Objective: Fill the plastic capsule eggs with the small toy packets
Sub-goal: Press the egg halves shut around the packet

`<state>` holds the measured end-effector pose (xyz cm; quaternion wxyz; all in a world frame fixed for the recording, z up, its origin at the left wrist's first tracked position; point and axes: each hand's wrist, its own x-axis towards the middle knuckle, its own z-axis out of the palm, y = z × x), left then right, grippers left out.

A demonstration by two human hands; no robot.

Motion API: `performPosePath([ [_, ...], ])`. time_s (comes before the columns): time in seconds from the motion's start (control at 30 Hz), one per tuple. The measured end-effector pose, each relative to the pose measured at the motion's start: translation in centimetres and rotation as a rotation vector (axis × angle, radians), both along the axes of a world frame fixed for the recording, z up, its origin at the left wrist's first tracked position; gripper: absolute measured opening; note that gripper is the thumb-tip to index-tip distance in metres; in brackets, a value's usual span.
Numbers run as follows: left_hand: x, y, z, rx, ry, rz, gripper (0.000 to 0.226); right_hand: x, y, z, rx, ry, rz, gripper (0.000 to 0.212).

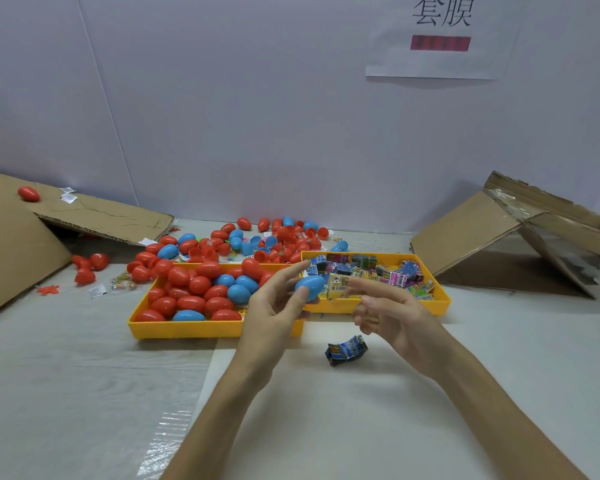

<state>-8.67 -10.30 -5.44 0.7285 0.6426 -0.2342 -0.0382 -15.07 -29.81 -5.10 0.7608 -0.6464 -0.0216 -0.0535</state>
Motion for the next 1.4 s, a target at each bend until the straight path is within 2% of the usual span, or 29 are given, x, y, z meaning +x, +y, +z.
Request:
performPosePath([
  [0.17, 0.09, -0.15, -0.07, 0.013, 0.049, -0.011, 0.016, -0.05, 0.17, 0.06, -0.032, -0.004, 0.006, 0.032],
  [0.57, 0.16, -0.19, -0.39, 0.086, 0.074, -0.026, 0.031, -0.22, 0.52, 0.18, -0.103, -0.005, 0.017, 0.031],
  [0.83, -0.03, -0.30, -0.28, 0.097, 0.196, -0.059, 0.035, -0.35, 0.78, 0.19, -0.250, -0.002, 0.012, 0.032],
  [1.17, 0.01, -0.06, -0.02, 0.035, 0.238, -0.073, 0.035, -0.39, 0.35, 0.63, -0.085, -0.026, -0.057, 0.028],
  [1.4, 0.09, -0.09, -0.15, 0.043, 0.204, -0.059, 0.034, -0.36, 0.49, 0.32, -0.103, -0.027, -0.004, 0.029],
])
